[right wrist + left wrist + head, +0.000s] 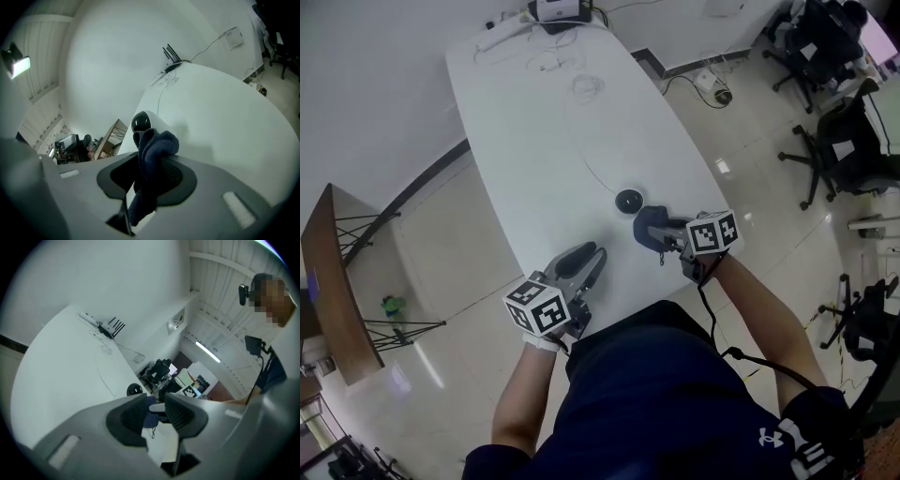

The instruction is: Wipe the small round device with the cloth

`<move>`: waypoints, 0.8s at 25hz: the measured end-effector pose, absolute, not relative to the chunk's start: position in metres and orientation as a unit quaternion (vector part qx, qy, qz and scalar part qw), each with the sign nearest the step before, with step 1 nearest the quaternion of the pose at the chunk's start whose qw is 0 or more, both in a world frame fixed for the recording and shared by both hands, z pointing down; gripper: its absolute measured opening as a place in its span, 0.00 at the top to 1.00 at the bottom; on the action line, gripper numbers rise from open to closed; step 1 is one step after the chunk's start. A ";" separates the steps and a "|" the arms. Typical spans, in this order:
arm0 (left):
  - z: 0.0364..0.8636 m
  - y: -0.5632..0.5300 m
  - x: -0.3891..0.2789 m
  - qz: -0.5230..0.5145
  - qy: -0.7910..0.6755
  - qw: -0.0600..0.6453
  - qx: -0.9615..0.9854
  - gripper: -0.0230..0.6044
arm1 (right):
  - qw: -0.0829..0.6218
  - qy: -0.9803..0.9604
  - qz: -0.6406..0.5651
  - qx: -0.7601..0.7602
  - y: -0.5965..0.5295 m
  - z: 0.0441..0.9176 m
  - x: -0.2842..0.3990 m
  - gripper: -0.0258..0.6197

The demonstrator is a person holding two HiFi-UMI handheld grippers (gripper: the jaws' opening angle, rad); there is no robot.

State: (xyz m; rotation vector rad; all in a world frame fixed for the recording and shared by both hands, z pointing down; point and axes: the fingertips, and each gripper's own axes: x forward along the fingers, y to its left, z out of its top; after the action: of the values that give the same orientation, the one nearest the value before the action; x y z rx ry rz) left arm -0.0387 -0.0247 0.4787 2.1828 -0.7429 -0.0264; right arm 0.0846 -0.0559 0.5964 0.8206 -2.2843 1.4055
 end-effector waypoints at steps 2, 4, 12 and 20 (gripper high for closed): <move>0.477 -0.020 -0.036 -0.009 -0.293 0.403 0.867 0.78 | 0.157 -0.802 0.478 0.321 -0.067 0.596 0.103 0.79; 0.478 -0.014 -0.040 -0.009 -0.297 0.405 0.865 0.78 | 0.157 -0.808 0.450 0.346 -0.088 0.596 0.123 0.79; 0.486 0.010 -0.073 0.012 -0.348 0.417 0.840 0.78 | 0.349 -0.904 0.128 0.211 -0.160 0.591 0.095 0.79; 0.487 0.017 -0.074 0.014 -0.368 0.420 0.829 0.78 | 0.309 -0.914 0.140 0.223 -0.121 0.611 0.091 0.79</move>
State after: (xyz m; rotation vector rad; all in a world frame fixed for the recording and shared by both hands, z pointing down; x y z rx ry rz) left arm -0.0742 0.0168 0.4872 2.0788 -0.9219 0.0360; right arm 0.0910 -0.1212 0.6114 0.5892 -2.4151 0.3696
